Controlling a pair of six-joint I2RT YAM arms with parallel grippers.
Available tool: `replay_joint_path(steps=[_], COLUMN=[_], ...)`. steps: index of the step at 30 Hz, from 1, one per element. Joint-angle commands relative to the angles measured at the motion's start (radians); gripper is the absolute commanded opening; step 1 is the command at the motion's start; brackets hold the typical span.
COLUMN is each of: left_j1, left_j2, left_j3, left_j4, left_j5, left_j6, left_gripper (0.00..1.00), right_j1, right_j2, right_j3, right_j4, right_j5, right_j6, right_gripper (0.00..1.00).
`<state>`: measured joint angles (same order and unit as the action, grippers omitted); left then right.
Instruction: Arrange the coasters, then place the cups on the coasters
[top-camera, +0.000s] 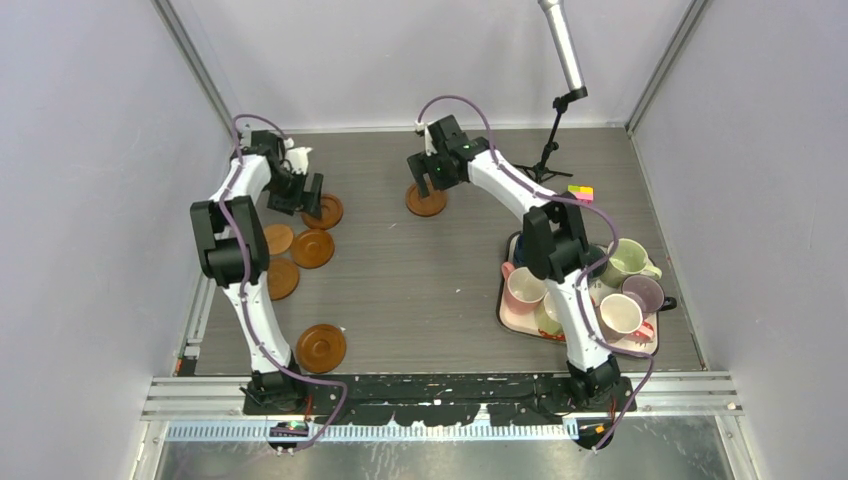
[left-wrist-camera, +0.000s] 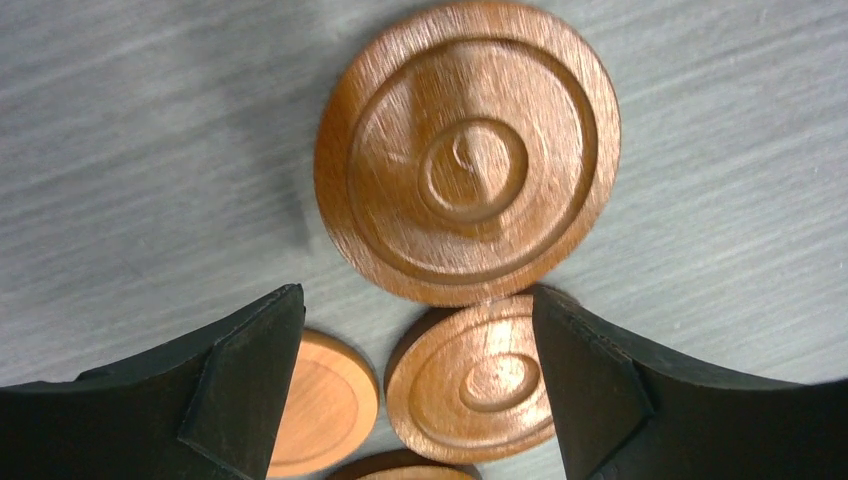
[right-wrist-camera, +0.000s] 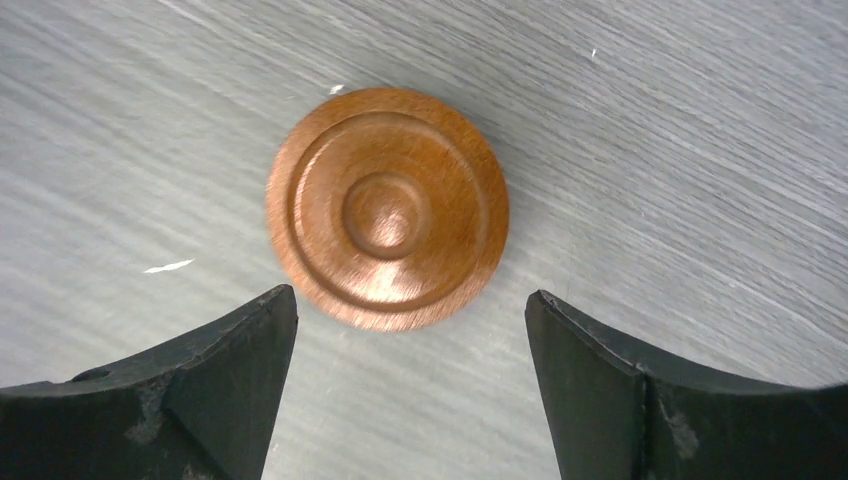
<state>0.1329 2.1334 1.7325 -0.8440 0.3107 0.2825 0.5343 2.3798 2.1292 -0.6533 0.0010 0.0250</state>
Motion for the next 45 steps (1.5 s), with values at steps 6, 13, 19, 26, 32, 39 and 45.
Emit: replay_joint_path(steps=[6, 13, 19, 26, 32, 39, 45], left_j1=[0.003, -0.026, -0.063, -0.108, -0.124, -0.163, -0.187], left_j2=[-0.122, -0.099, -0.064, 0.009, 0.024, 0.082, 0.153], left_j3=[-0.113, -0.152, -0.145, -0.09, -0.099, -0.037, 0.064], left_j4=[0.033, 0.081, 0.131, 0.136, 0.166, 0.179, 0.163], left_j5=[0.032, 0.005, -0.059, -0.093, -0.138, -0.151, -0.175], left_j6=[0.044, 0.014, -0.026, -0.067, -0.092, -0.143, -0.147], left_gripper=[0.94, 1.0, 1.0, 0.98, 0.97, 0.79, 0.77], right_j1=[0.003, 0.014, 0.024, 0.025, 0.035, 0.041, 0.044], right_j2=[-0.162, -0.135, -0.094, -0.028, 0.031, 0.097, 0.145], right_j3=[-0.109, -0.17, -0.176, -0.16, -0.129, -0.066, -0.013], right_j4=[-0.048, -0.048, -0.035, -0.013, 0.01, 0.042, 0.063], right_j5=[-0.046, -0.035, 0.022, 0.094, 0.114, 0.125, 0.108], right_j6=[0.052, 0.074, 0.058, 0.049, 0.05, 0.07, 0.069], right_gripper=[0.89, 0.89, 0.89, 0.89, 0.87, 0.79, 0.73])
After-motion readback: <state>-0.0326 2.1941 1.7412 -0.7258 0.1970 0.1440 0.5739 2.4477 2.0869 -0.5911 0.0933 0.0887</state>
